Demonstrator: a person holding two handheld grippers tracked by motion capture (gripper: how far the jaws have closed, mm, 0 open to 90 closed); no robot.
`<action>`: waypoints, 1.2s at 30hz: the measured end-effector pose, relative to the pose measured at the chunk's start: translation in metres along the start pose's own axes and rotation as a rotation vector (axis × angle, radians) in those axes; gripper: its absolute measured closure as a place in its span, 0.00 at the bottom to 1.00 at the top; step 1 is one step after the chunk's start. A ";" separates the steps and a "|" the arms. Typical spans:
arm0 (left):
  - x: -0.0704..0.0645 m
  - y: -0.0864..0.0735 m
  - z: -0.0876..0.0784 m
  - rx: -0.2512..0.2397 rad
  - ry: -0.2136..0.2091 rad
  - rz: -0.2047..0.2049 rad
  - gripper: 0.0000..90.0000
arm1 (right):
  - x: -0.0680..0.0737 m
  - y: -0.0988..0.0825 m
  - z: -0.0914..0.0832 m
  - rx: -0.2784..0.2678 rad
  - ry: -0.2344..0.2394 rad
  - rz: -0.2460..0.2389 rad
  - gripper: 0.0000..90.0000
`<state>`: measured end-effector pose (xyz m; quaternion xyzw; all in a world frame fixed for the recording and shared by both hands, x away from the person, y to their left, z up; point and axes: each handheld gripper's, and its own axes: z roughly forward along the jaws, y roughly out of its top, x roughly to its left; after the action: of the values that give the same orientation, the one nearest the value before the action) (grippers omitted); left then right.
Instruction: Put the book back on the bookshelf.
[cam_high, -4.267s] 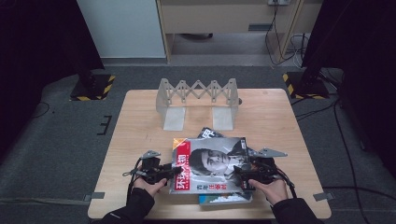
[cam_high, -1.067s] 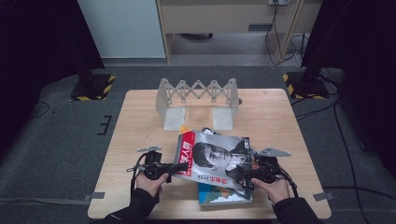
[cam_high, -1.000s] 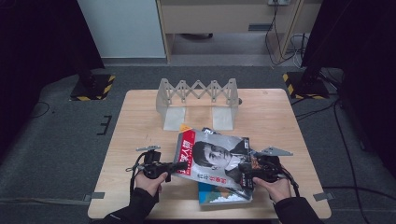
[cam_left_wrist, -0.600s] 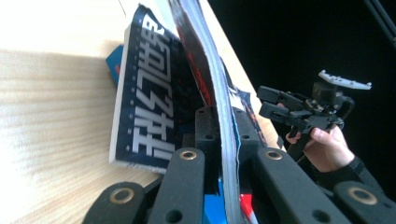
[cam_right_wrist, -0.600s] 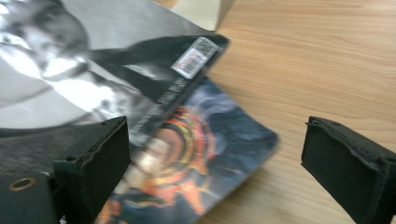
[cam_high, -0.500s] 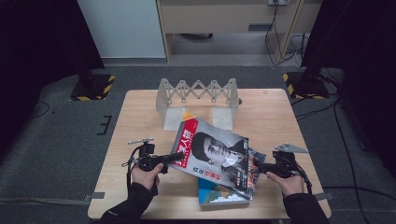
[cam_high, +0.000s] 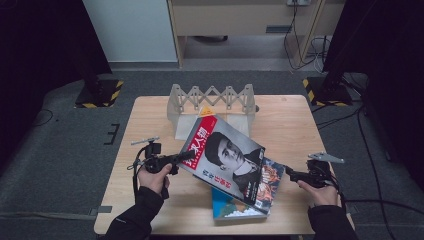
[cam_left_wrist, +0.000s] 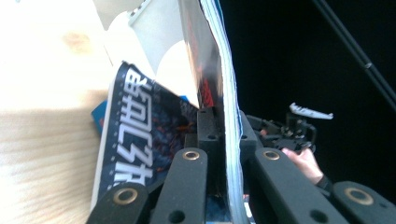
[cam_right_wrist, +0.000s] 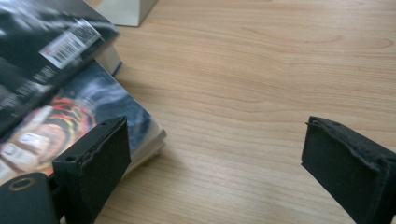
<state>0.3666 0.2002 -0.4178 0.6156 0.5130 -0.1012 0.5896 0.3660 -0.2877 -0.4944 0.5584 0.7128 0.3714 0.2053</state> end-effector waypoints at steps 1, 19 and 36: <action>-0.001 0.002 0.000 -0.006 -0.009 -0.001 0.96 | -0.001 0.000 0.001 0.005 -0.006 -0.008 0.09; -0.026 0.033 -0.012 -0.097 -0.023 0.053 0.95 | -0.010 -0.005 0.007 0.047 -0.047 -0.061 0.09; -0.038 0.058 -0.026 -0.180 -0.017 0.043 0.95 | -0.022 -0.011 0.010 0.084 -0.070 -0.076 0.08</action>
<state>0.3805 0.2154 -0.3471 0.5702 0.5018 -0.0471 0.6487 0.3725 -0.3072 -0.5118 0.5518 0.7408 0.3132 0.2205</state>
